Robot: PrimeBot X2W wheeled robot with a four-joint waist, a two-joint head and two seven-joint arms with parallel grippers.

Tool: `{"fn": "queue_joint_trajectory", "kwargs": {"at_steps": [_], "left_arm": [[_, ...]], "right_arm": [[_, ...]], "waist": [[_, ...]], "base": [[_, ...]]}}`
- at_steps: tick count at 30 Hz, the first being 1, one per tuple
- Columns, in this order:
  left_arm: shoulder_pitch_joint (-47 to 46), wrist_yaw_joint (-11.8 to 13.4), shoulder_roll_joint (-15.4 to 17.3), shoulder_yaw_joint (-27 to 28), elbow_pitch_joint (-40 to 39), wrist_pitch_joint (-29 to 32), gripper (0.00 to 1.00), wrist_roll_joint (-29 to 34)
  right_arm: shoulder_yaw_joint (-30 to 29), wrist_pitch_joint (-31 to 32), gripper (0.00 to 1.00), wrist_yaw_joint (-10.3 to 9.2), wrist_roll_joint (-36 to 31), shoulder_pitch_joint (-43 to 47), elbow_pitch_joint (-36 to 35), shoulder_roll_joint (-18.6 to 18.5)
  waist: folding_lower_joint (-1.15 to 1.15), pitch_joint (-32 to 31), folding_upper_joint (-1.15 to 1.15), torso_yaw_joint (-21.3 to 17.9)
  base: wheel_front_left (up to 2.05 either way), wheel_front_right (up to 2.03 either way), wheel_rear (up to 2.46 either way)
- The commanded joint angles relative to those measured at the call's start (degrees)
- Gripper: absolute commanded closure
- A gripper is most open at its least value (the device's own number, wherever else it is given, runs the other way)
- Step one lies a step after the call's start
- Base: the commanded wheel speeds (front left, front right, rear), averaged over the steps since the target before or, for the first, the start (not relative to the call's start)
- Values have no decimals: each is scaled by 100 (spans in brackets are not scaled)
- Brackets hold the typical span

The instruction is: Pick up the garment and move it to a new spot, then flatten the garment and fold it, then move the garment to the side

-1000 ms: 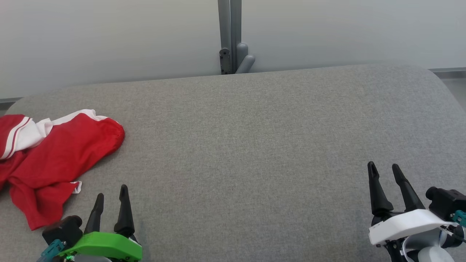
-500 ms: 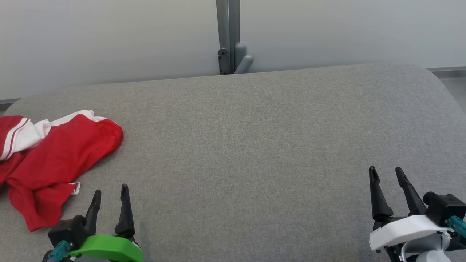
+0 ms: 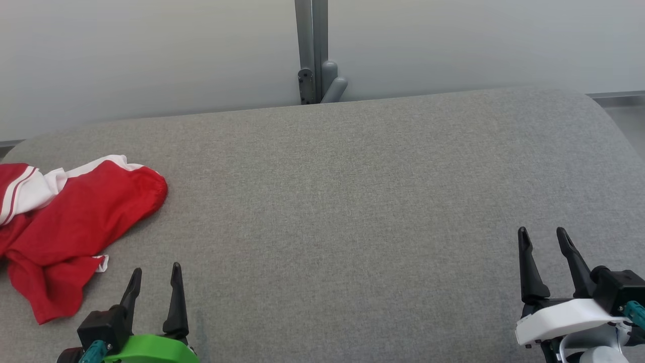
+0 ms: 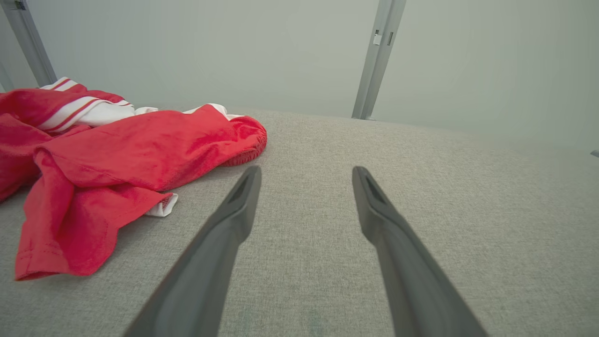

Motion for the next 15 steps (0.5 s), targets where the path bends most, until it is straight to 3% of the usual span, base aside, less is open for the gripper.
{"fn": "queue_joint_trajectory", "kwargs": {"at_steps": [1, 15], "left_arm": [[45, -25, 24, 18, 4, -54, 0, 161], [68, -81, 1, 74, 106, -187, 0, 679]], "right_arm": [[-21, -63, 0, 2, -139, -70, -16, -25], [-37, -200, 0, 2, -590, -87, 2, -33]], "waist": [[0, 3, 0, 4], [0, 3, 0, 45]], "base": [[0, 0, 0], [0, 0, 0]]}}
